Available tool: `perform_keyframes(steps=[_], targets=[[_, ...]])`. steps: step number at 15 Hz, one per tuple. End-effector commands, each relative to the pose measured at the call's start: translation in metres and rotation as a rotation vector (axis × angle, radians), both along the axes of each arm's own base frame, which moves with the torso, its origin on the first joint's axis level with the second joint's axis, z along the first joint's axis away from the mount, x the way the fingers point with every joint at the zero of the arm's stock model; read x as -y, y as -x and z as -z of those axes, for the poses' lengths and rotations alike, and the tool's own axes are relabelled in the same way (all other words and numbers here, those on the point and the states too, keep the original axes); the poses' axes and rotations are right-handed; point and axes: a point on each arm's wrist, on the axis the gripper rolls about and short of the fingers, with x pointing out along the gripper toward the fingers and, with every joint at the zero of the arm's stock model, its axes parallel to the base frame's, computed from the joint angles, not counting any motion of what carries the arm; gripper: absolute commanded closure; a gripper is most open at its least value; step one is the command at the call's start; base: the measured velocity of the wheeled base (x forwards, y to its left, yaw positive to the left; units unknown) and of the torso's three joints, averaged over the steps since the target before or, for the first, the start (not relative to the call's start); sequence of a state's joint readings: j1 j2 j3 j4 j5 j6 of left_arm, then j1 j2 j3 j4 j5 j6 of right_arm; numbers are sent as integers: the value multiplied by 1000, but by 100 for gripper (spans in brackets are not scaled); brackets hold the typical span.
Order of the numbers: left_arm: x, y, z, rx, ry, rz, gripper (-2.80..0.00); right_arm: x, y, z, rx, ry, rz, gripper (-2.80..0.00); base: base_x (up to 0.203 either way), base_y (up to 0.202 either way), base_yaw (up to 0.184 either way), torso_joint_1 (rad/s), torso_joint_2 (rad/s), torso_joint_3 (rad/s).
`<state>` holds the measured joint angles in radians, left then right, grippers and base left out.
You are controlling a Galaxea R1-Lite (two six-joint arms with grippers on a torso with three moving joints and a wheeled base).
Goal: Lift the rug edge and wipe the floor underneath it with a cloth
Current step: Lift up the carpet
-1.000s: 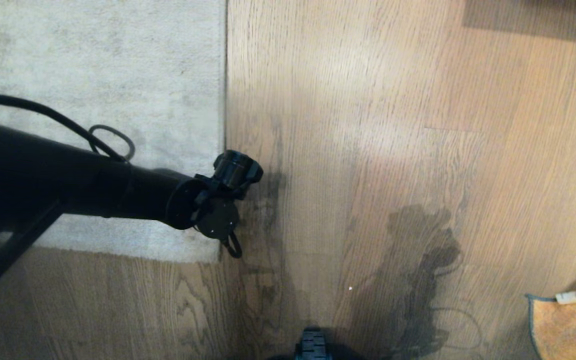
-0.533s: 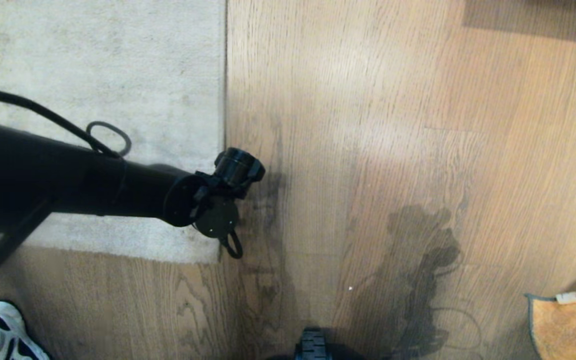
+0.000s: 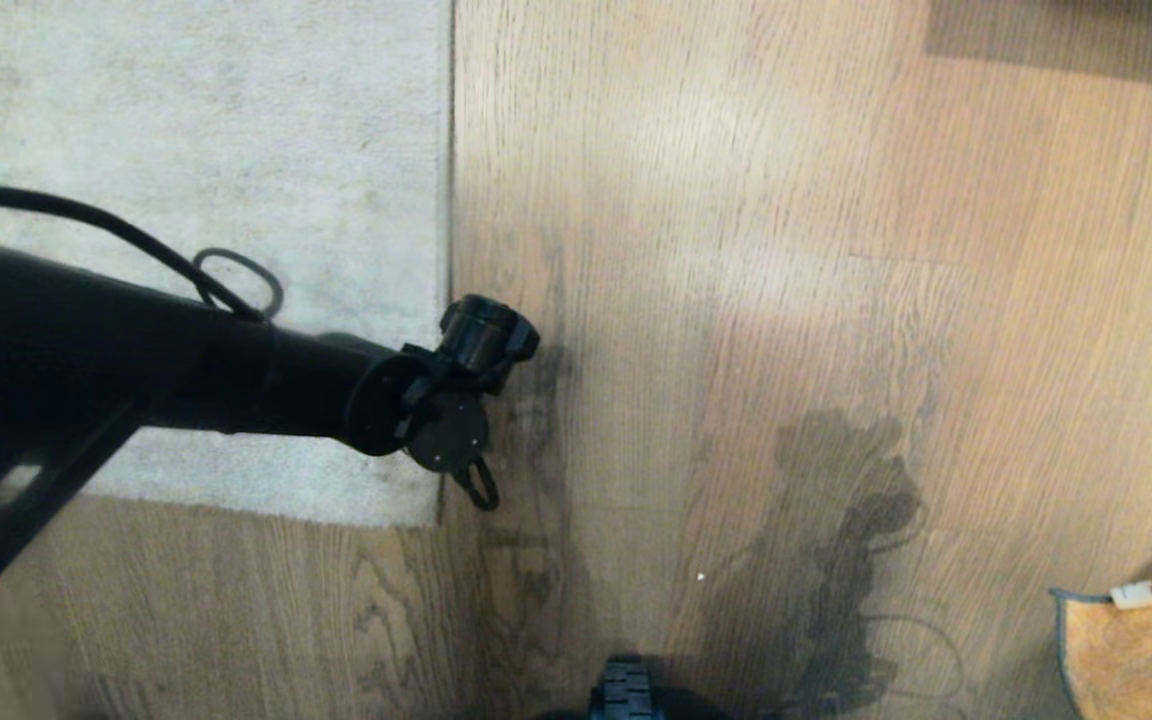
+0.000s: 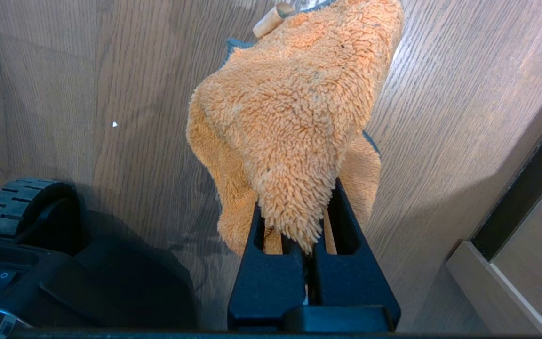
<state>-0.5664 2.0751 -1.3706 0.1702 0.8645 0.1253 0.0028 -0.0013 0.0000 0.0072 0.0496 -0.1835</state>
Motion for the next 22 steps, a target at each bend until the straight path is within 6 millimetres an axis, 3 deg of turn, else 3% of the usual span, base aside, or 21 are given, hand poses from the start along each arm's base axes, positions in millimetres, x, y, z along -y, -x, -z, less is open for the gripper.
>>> perform_keyframes(steps=[1,5,11,22], targets=[[2,-4,7,-8,-9,-3,-280,0,0,0,-2,2,-1,0,0,0,0,0,0,0],[2,-7,11,1,-9,-8,-280,0,0,0,-2,2,-1,0,0,0,0,0,0,0],[-17,-12,6,-6,-38,-49,-280,0,0,0,-2,1,-1,0,0,0,0,0,0,0],[-39,-1,-11,8,-60,-85,-280,0,0,0,-2,2,-1,0,0,0,0,0,0,0]])
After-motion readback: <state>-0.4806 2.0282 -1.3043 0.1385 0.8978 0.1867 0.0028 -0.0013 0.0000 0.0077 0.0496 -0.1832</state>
